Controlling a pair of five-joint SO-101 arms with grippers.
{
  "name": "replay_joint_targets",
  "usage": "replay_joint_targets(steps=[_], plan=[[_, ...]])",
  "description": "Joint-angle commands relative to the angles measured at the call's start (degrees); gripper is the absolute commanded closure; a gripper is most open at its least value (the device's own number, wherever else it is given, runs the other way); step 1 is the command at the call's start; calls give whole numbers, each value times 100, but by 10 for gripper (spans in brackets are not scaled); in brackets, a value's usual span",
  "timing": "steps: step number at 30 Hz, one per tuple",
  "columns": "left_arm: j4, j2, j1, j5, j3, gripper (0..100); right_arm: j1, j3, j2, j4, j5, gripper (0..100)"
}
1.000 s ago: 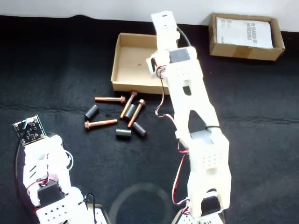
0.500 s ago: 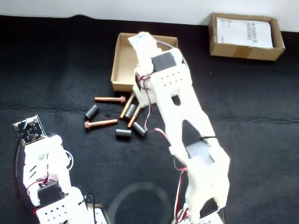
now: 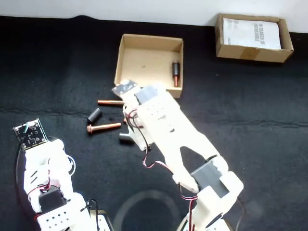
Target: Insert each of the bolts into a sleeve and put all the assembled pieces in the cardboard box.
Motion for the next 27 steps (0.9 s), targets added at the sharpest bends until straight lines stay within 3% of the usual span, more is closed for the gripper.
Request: replay_joint_targets(steps=[1, 21, 27], plan=[[-79, 13, -40, -26, 110, 987, -75, 163, -338, -576, 123, 800], [-79, 13, -40, -26, 110, 987, -75, 215, 989, -1763, 132, 800], [-79, 13, -40, -26, 110, 987, -48, -347, 1446, -1780, 132, 800]])
